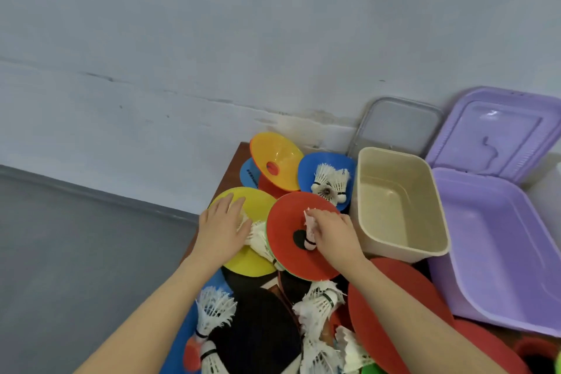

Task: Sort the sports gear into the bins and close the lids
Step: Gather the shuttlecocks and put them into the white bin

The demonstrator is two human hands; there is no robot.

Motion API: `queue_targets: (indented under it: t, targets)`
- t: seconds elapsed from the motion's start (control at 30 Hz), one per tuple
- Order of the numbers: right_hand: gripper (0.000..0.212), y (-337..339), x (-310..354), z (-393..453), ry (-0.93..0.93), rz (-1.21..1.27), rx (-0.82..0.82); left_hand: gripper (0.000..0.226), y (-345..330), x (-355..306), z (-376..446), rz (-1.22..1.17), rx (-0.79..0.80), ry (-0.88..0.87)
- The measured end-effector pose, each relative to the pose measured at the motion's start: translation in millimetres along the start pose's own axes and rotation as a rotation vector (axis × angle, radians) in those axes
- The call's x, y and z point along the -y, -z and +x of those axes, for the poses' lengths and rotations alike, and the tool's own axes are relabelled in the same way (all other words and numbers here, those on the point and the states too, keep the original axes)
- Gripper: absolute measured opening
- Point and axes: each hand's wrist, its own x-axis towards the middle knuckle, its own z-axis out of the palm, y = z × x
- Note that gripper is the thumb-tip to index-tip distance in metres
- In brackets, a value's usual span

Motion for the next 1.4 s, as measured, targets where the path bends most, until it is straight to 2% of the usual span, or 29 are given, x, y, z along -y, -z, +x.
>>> queue_targets:
  t: [0.1, 0.2, 0.33, 0.47, 0.57, 0.73, 1.03, 1.4]
  targets:
    - [0.029, -4, -3, -3, 0.032, 0.119, -0.099, 0.057, -4, 13, 3, 0.024, 0.041, 0.006]
    - [0.028, 2, -4, -6, 0.083, 0.153, -0.196, 0.058, -6, 18, 11, 0.002, 0.026, -0.013]
    - [0.027, 7, -1, -8, 0.079, 0.186, -0.194, 0.050, -9, 20, 17, -0.055, 0.008, -0.076]
    - [0.027, 8, 1, -12, 0.094, 0.215, -0.217, 0.044, -10, 22, 16, -0.159, -0.093, -0.110]
    - [0.028, 13, -1, -13, 0.107, 0.239, -0.255, 0.049, -2, 14, 14, -0.220, -0.199, -0.147]
    - [0.029, 33, -9, -12, 0.118, 0.270, -0.330, 0.052, 20, -18, 21, -0.215, -0.338, -0.269]
    - [0.024, 100, -60, -47, 0.038, 0.188, -0.571, 0.047, 29, -134, 35, -0.260, -0.378, -0.522]
    - [0.023, 184, -220, -156, -0.043, 0.180, -0.750, 0.044, -34, -351, 15, -0.385, -0.318, -0.734]
